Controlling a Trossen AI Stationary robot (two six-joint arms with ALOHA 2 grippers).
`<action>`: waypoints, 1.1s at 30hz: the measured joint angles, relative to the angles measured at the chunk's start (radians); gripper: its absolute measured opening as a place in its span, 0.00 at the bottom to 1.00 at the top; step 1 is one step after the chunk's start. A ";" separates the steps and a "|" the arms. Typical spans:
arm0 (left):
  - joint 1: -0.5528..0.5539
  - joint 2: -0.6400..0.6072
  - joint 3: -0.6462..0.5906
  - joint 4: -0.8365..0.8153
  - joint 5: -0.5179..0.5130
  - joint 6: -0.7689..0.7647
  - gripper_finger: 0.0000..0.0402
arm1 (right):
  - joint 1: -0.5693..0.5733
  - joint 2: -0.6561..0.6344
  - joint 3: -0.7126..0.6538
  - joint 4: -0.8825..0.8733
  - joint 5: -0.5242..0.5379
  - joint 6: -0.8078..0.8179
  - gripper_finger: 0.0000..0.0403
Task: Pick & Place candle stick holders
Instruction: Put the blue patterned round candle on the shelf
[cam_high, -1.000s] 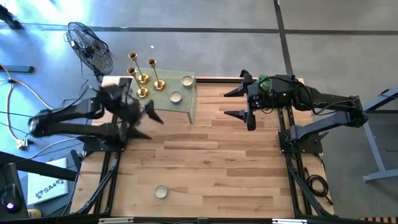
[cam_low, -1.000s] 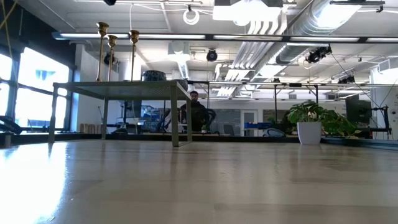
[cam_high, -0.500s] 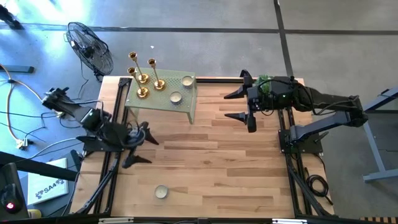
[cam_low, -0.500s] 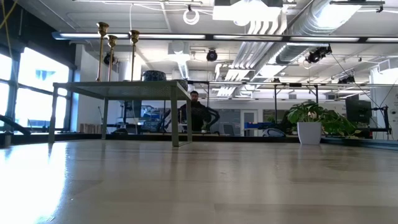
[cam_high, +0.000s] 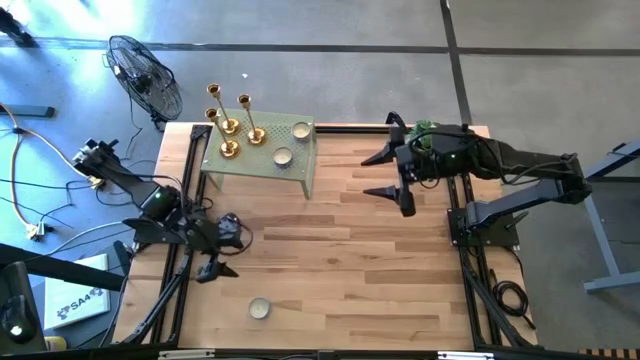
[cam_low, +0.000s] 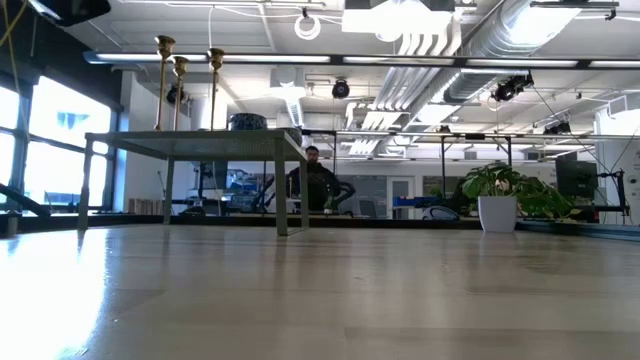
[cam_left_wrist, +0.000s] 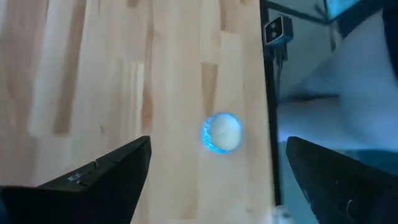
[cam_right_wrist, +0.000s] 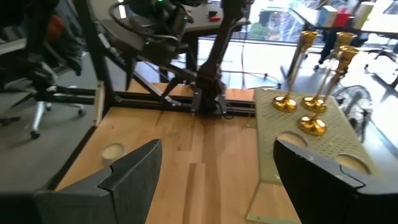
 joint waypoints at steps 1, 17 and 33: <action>0.000 0.000 0.000 -0.002 0.011 -0.040 0.91 | 0.000 0.000 0.000 -0.002 -0.011 0.000 0.75; 0.000 0.005 0.000 0.043 0.081 -0.027 0.91 | 0.000 0.000 0.000 -0.020 -0.078 0.001 0.75; 0.000 0.005 0.000 0.046 0.078 -0.025 0.91 | 0.000 0.000 0.000 -0.010 -0.083 0.078 0.75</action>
